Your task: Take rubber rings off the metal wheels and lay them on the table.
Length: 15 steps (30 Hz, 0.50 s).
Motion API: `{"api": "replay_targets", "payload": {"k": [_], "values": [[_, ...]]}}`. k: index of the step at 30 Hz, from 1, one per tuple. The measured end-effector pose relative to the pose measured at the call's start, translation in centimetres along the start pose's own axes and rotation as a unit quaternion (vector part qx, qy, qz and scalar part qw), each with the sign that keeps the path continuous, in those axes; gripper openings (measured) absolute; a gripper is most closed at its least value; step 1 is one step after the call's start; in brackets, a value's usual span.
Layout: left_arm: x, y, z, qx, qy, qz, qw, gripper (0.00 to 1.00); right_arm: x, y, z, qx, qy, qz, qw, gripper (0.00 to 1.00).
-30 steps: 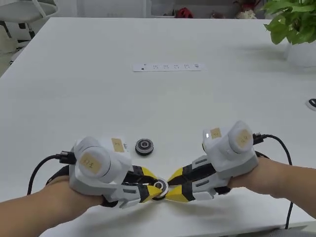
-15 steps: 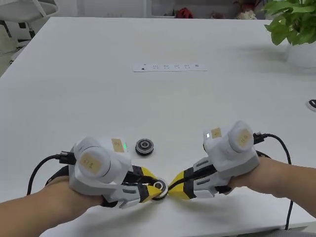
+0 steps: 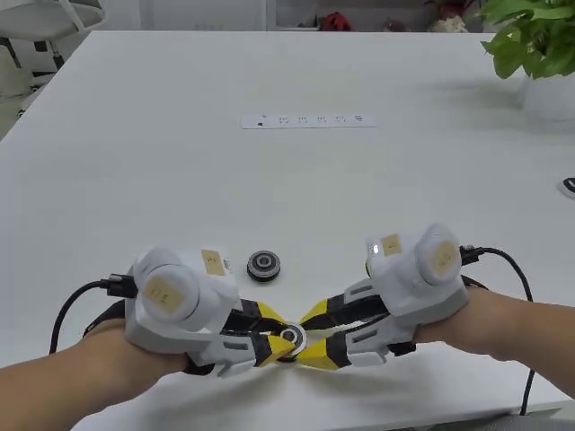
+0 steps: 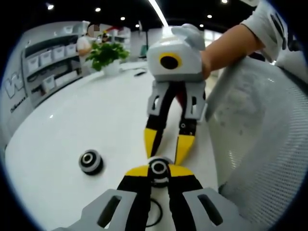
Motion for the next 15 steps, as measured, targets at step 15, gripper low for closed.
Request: {"api": "replay_targets", "payload": {"k": [15], "values": [[0.00,0.07,0.02,-0.003,0.005,0.001,1.0000,0.12,0.27,0.24,-0.08,0.004,-0.001,0.009,1.0000,0.13]]}}
Point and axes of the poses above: the centre of the closed fingertips' face, and the gripper's own axes: y roughly backward along the fingers, z roughly to its left, x roughly out of its underside, the point moved 3 cm from there along y, roughly backward along the fingers, and after that the axes turned 6 degrees about -z, right-handed, at the moved point
